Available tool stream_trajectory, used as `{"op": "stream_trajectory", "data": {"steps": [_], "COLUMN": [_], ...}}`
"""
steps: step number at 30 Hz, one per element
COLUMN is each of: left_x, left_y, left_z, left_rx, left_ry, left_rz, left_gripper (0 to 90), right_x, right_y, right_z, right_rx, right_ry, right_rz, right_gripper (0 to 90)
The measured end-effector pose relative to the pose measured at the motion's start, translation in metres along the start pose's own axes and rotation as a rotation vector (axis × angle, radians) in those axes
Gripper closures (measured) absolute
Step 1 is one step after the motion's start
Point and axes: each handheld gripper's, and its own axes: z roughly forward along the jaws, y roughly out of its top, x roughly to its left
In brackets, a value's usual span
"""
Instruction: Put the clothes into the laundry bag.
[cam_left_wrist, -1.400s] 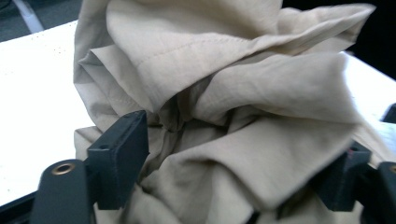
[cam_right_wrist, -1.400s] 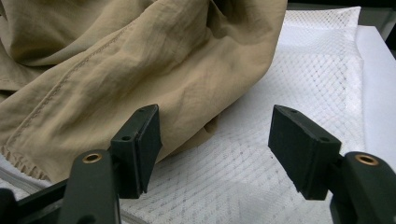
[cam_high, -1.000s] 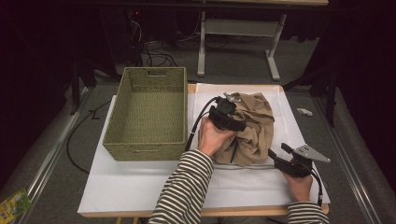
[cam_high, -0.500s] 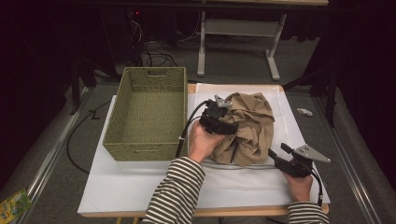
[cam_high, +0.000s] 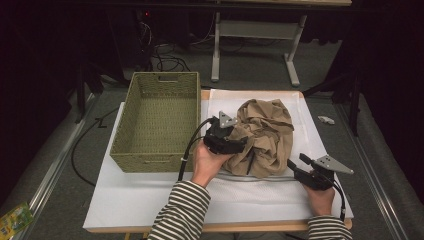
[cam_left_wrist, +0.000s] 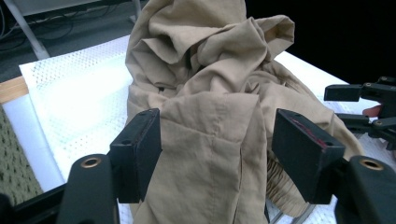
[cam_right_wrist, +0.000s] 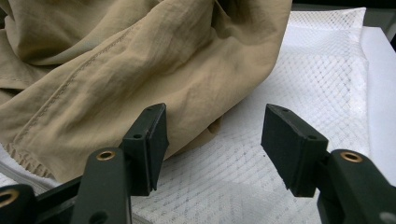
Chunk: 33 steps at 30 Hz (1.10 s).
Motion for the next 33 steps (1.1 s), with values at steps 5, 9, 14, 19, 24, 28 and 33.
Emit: {"op": "stream_trajectory", "data": {"steps": [5, 9, 14, 19, 24, 28, 33], "left_x": [0.001, 0.004, 0.005, 0.002, -0.003, -0.006, -0.009], "left_y": [-0.006, -0.014, -0.025, -0.037, -0.054, -0.064, -0.081], "left_z": [-0.004, -0.008, -0.011, -0.012, -0.009, -0.006, -0.005], "left_rx": [-0.001, 0.012, 0.041, 0.063, 0.066, 0.067, 0.076], "left_ry": [-0.01, -0.003, -0.016, 0.002, 0.0, 0.004, 0.025], "left_rz": [0.005, -0.004, -0.016, 0.005, 0.009, 0.006, 0.006], "left_gripper": [33.5, 33.2, 32.6, 33.4, 33.9, 33.8, 33.5], "right_x": [0.0, -0.001, -0.001, -0.001, -0.004, -0.006, -0.007], "right_y": [0.0, 0.0, 0.001, 0.001, 0.001, 0.001, 0.003], "right_z": [0.001, 0.001, 0.002, 0.002, 0.002, 0.002, 0.0], "right_rx": [0.004, 0.01, 0.014, 0.017, 0.016, 0.018, 0.034], "right_ry": [-0.001, 0.002, 0.002, -0.007, -0.005, 0.015, 0.03], "right_rz": [0.009, 0.008, 0.01, 0.014, 0.038, 0.053, 0.072], "right_gripper": [40.4, 40.3, 39.0, 37.8, 37.0, 36.4, 37.1]}}
